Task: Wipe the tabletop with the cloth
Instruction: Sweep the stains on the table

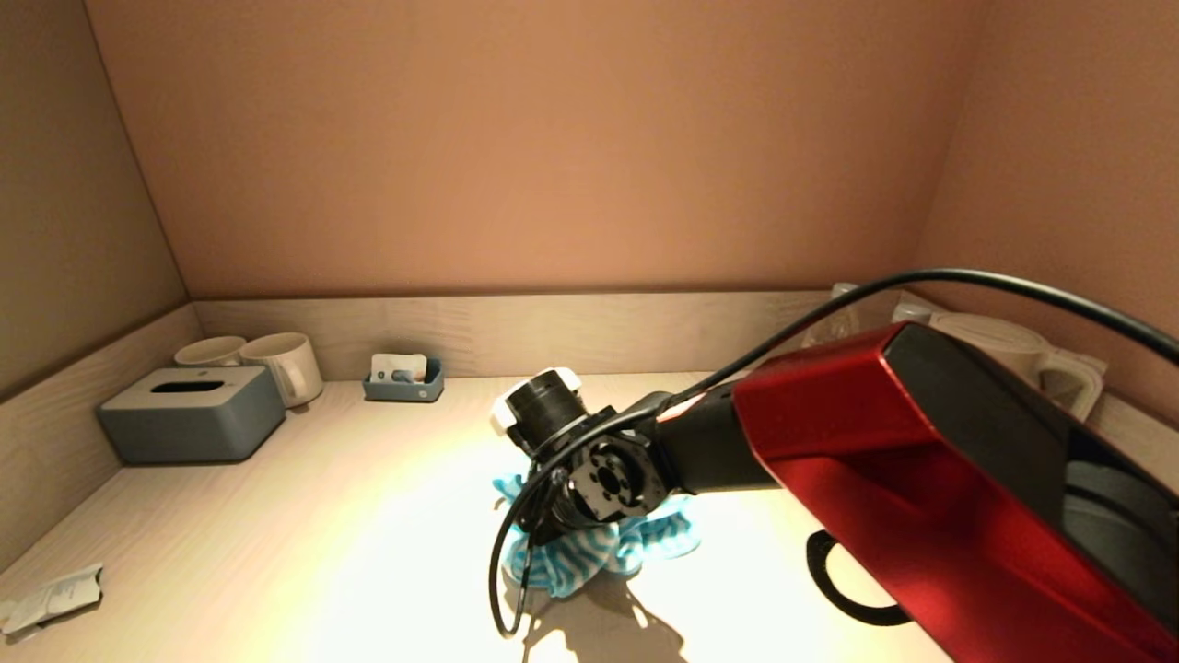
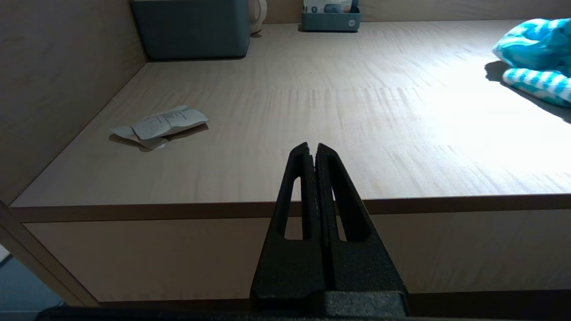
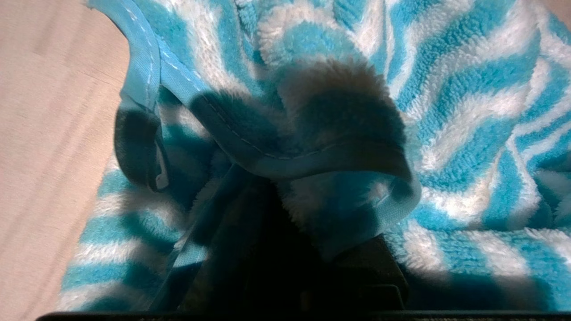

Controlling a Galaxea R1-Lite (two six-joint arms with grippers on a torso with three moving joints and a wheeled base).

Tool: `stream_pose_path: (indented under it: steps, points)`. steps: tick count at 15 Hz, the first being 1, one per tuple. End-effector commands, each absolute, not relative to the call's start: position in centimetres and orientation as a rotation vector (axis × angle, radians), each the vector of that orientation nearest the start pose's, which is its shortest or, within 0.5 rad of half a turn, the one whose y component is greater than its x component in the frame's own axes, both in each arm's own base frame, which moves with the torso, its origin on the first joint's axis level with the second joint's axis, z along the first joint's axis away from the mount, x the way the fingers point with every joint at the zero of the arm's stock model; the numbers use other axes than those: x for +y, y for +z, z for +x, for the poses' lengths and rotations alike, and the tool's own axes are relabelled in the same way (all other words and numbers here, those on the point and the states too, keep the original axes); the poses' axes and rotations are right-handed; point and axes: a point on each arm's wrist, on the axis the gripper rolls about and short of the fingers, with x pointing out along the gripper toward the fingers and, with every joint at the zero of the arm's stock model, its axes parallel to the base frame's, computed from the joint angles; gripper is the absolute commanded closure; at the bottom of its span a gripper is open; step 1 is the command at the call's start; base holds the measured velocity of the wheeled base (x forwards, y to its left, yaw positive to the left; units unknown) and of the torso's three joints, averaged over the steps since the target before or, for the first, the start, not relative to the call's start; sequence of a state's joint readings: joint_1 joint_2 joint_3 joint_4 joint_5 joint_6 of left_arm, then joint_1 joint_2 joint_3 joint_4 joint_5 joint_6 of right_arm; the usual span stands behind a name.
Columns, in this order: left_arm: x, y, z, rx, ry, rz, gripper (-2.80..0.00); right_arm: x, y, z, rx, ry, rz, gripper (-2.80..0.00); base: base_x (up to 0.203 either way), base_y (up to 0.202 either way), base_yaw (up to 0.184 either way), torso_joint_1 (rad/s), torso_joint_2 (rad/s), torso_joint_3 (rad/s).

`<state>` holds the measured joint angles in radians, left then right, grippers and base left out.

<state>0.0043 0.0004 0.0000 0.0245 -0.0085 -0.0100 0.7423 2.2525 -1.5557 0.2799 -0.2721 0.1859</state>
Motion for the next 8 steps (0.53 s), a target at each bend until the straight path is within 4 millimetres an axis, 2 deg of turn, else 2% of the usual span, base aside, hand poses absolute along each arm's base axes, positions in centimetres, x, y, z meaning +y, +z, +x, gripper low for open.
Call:
stream_pose_path:
  steps: [1,4,6,8]
  points:
    - [0.0,7.3,-2.3,0.025,-0.003,-0.011,0.00,26.6,11.1,31.2,0.874,0.331,-0.286,0.00,0.000,0.000,0.000,0.000,0.00,0.000]
    - [0.0,7.3,-2.3,0.025,-0.004,-0.011,0.00,25.1,10.8,30.0,0.887,0.324,-0.288,0.00,0.000,0.000,0.000,0.000,0.00,0.000]
    - [0.0,7.3,-2.3,0.025,-0.004,-0.011,0.00,26.1,10.5,29.4,0.880,0.355,-0.297,0.00,0.000,0.000,0.000,0.000,0.00,0.000]
    - [0.0,7.3,-2.3,0.025,-0.003,-0.011,0.00,28.5,9.7,28.4,0.865,0.417,-0.325,0.00,0.000,0.000,0.000,0.000,0.00,0.000]
